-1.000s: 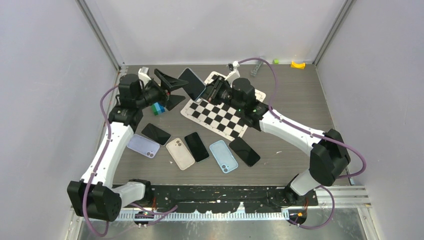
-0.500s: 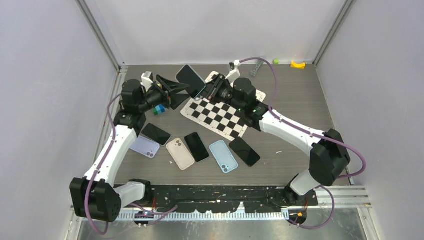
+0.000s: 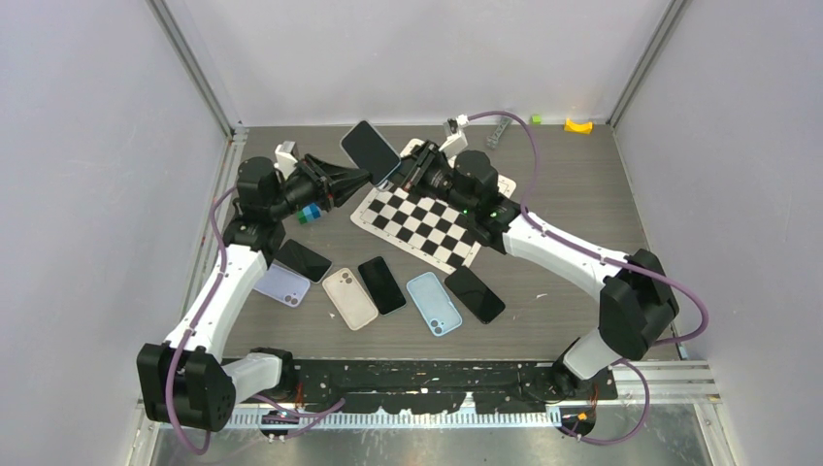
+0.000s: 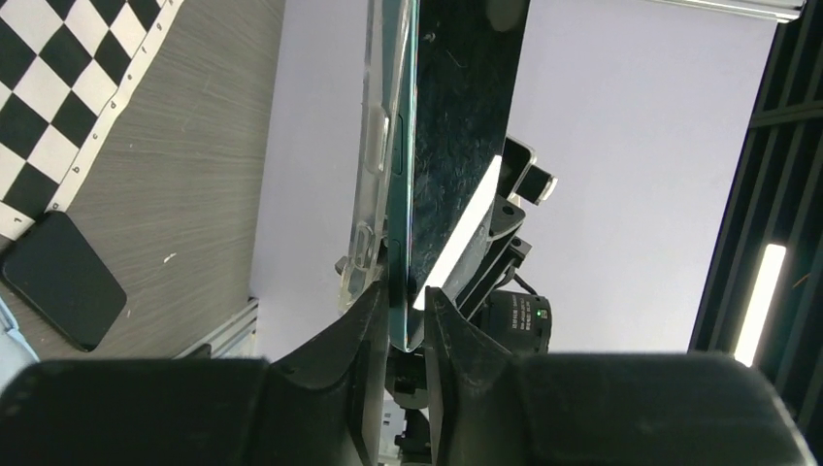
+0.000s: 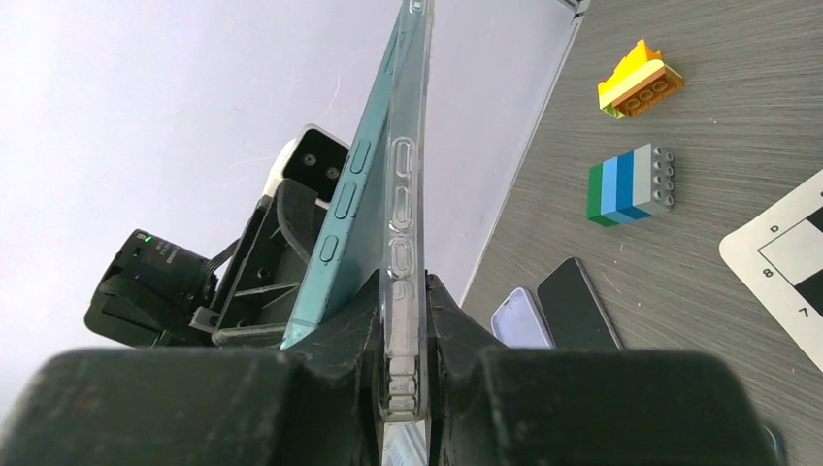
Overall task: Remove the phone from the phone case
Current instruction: Remove the phone case from the phone.
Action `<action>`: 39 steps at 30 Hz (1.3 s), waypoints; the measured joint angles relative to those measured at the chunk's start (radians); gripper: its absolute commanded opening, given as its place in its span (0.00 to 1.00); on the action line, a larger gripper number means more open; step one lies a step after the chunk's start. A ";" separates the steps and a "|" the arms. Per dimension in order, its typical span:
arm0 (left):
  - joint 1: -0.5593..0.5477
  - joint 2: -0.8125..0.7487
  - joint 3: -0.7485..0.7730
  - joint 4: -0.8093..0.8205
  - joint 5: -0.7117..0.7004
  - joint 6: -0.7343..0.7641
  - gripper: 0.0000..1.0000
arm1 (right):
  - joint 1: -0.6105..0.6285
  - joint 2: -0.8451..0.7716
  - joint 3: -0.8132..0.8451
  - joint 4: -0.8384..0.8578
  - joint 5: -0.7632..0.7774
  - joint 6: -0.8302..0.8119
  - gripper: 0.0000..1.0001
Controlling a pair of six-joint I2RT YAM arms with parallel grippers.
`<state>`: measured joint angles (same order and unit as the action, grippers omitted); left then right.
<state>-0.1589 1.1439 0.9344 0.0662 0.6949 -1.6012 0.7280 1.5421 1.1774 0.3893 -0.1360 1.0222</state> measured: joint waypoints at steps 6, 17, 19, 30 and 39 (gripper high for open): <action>0.000 0.000 0.000 0.004 0.003 -0.011 0.23 | 0.000 0.013 0.000 -0.007 -0.001 -0.013 0.01; -0.001 0.011 -0.010 0.038 0.003 -0.013 0.43 | -0.001 0.049 0.010 0.026 -0.058 0.006 0.01; -0.001 0.014 -0.022 0.082 0.002 -0.016 0.44 | -0.002 0.060 0.010 0.046 -0.068 0.028 0.00; -0.003 0.030 -0.052 0.251 -0.003 -0.044 0.10 | -0.011 0.071 0.030 0.092 -0.082 0.078 0.00; -0.009 0.031 -0.055 0.285 -0.004 -0.060 0.00 | -0.009 0.059 0.039 0.000 -0.049 -0.009 0.01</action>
<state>-0.1677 1.1744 0.8791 0.3508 0.6907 -1.6608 0.7193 1.6012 1.2167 0.3893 -0.1852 1.0130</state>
